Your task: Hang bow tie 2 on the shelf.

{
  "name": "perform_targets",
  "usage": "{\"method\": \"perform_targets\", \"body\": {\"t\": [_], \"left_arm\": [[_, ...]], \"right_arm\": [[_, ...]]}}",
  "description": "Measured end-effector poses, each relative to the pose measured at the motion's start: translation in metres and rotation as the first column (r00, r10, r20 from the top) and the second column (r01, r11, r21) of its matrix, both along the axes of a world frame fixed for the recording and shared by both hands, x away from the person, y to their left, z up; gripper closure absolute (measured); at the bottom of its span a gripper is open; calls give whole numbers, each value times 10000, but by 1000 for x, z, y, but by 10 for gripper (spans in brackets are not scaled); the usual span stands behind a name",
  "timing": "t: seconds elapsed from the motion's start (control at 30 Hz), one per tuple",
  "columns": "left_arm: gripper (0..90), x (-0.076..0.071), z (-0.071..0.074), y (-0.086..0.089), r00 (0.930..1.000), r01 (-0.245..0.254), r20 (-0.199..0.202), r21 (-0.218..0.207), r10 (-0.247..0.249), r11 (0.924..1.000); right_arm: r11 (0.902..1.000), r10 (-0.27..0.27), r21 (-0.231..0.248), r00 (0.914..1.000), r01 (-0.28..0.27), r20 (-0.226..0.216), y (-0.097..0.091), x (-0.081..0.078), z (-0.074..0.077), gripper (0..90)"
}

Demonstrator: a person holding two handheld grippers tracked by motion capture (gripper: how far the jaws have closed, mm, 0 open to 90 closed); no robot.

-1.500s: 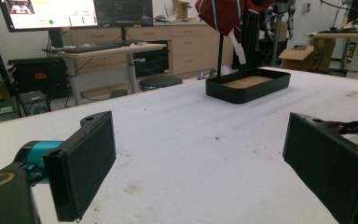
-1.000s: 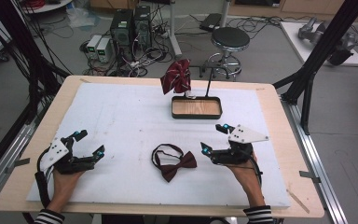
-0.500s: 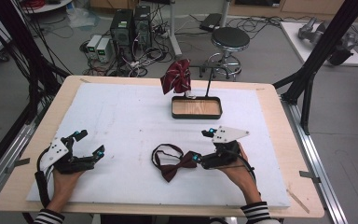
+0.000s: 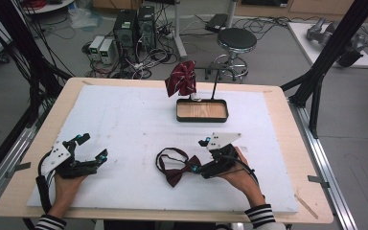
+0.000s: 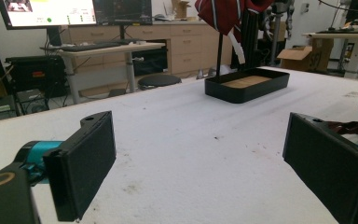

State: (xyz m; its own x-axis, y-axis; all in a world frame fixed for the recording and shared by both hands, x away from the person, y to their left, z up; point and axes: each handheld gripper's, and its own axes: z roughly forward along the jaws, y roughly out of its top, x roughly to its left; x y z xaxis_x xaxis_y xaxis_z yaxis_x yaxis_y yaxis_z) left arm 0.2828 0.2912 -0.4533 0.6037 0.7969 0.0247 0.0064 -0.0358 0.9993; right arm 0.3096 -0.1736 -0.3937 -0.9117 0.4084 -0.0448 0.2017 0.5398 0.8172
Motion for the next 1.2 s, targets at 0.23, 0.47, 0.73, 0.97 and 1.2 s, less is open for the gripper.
{"method": "perform_targets", "body": {"t": [0.23, 0.47, 0.73, 0.97, 1.2], "left_arm": [[98, 0, 0, 0, 10000, -1, 8, 0, 1, 10000], [97, 0, 0, 0, 10000, -26, 16, -12, 26, 10000], [98, 0, 0, 0, 10000, -35, 25, -4, 35, 10000], [98, -1, 0, 0, 10000, -28, 20, -10, 28, 10000], [98, -1, 0, 0, 10000, -37, 25, -1, 37, 10000]], "right_arm": [[9971, 555, -509, 9977, -574, -389, 11, 3, -6, 159], [9903, 908, -1001, 9943, -961, -556, 15, 6, -11, 161], [9822, 1022, -1519, 9929, -1103, -603, 20, 10, -15, 161], [9746, 1148, -1844, 9905, -1272, -762, 23, 12, -18, 161], [9642, 1326, -2214, 9884, -1461, -745, 25, 13, -22, 172]]}}
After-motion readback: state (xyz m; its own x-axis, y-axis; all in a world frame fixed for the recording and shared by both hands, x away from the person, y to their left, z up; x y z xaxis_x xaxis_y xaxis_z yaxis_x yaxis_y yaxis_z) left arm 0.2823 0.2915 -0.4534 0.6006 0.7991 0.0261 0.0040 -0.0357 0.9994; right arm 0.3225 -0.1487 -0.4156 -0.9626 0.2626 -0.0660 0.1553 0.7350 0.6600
